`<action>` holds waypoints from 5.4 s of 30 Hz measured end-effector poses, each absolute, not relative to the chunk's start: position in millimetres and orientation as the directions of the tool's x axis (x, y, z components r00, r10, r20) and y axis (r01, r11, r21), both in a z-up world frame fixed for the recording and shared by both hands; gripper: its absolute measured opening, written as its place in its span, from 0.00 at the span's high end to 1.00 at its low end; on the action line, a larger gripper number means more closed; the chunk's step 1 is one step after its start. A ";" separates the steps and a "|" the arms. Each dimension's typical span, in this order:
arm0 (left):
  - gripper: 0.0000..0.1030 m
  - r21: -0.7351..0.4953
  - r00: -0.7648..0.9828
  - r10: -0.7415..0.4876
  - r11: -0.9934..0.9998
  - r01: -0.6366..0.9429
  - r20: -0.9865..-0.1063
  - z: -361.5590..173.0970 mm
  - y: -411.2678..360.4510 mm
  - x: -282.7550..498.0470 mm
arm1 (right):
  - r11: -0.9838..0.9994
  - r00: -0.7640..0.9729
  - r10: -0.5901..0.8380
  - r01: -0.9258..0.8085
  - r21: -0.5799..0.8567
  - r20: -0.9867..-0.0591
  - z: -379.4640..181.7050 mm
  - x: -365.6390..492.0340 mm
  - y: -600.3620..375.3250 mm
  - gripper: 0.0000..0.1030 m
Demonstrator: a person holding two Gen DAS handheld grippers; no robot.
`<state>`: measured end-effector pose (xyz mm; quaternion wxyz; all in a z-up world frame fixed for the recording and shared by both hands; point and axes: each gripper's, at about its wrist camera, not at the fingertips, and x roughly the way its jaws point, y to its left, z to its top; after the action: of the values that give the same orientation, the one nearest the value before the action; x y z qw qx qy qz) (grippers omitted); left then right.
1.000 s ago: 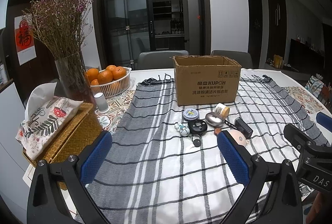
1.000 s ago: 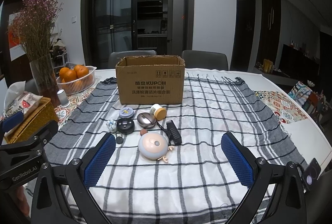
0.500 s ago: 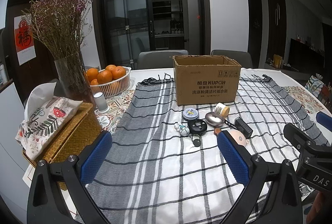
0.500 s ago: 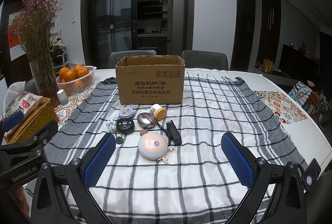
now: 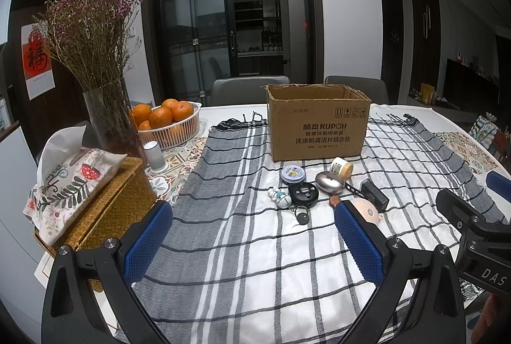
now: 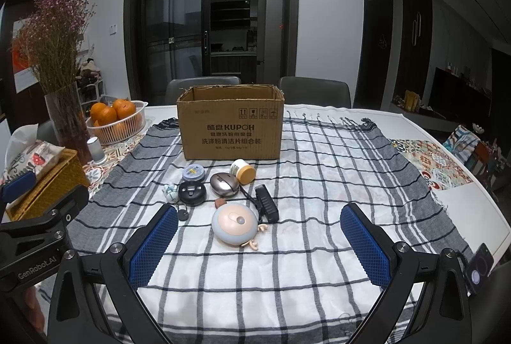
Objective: Organize rigid objects
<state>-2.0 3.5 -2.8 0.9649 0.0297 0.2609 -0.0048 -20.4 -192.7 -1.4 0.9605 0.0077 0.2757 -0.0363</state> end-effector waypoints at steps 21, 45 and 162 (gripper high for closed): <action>0.00 0.055 0.851 -0.014 0.997 0.051 -0.525 -16.1 5.7 5.2 | 0.997 0.831 -0.074 0.082 -0.010 -0.551 -9.9 -15.3 -192.3 0.00; 0.03 0.099 0.782 -0.111 0.971 0.215 -0.614 -62.9 8.0 97.7 | 0.994 0.715 -0.016 0.089 0.068 -0.699 -74.4 70.3 -181.8 0.00; 0.47 0.029 0.731 -0.142 0.976 0.216 -0.667 -39.5 -18.8 135.7 | 0.987 0.708 0.033 0.086 0.132 -0.705 -66.0 108.4 -207.3 0.28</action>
<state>135.7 -18.8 -39.5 0.9288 0.0525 0.3538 -0.0965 108.4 -207.3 -66.0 0.9208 0.0777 0.3818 -0.0146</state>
